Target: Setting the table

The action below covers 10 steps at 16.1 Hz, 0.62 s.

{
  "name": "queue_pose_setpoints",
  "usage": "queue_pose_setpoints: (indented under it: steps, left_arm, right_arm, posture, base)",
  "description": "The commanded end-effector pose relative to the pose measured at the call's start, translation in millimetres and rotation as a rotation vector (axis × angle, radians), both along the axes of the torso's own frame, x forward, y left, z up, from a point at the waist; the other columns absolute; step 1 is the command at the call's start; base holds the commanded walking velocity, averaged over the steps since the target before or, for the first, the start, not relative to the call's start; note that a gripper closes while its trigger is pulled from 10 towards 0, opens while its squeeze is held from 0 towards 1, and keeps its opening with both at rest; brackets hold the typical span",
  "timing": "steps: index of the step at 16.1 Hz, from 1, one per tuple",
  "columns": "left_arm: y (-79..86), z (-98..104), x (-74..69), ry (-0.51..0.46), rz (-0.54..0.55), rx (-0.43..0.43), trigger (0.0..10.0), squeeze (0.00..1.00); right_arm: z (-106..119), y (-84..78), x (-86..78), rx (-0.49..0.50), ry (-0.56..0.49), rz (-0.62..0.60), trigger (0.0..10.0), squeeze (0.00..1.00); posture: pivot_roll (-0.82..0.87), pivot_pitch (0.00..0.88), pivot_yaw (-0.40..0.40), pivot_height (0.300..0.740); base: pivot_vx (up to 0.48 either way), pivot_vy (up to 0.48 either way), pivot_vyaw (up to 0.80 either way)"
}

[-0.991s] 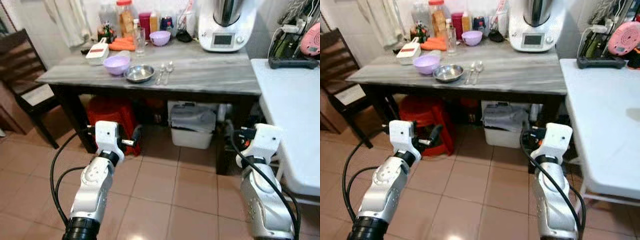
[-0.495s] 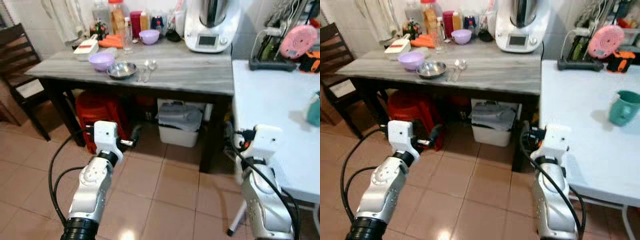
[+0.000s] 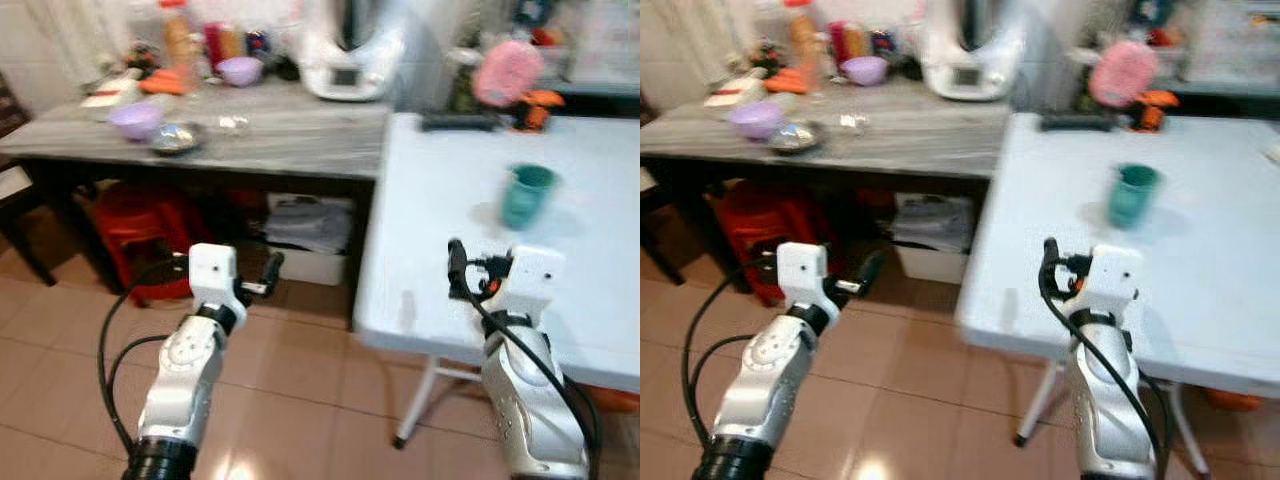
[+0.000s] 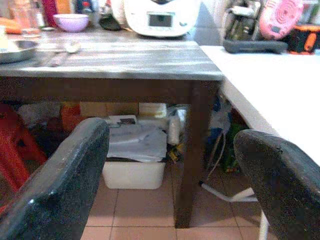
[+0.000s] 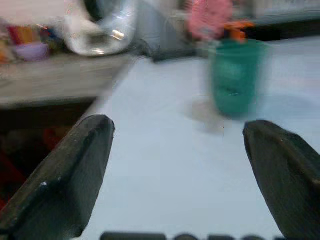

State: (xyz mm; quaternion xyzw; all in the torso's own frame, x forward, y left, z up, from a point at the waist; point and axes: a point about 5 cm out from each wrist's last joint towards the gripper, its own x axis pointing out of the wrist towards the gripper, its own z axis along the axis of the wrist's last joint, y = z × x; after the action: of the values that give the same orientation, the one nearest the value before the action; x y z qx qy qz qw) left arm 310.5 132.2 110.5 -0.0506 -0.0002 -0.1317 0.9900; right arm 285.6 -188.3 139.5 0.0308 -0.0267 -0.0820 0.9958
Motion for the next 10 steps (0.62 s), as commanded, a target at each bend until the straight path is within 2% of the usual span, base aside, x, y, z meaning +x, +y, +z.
queue_pose_setpoints:
  steps: [1, 2, 10]
  left_arm:
    - [-2.2, 4.8, 1.5, -0.019, -0.017, 0.013, 10.0, 0.00]
    - [-2.3, 4.8, 1.4, -0.019, -0.017, 0.014, 10.0, 0.00]
    - [-0.3, 7.9, -0.3, -0.035, -0.058, -0.055, 10.0, 0.00]
  right_arm:
    - [4.5, -0.4, 0.6, 0.002, -0.015, -0.010, 10.0, 0.00]
    - [4.5, -0.3, 0.6, 0.002, -0.015, -0.010, 10.0, 0.00]
    - [3.7, 0.2, -0.6, 0.003, -0.013, -0.012, 10.0, 0.00]
  posture:
    - [-0.15, 0.016, 0.082, 0.740]
    - [-0.15, 0.016, 0.082, 0.740]
    - [-0.15, 0.022, 0.087, 0.740]
  base:
    - [0.000, -0.394, 0.00]
    - [0.000, -0.398, 0.00]
    - [0.000, 0.000, 0.00]
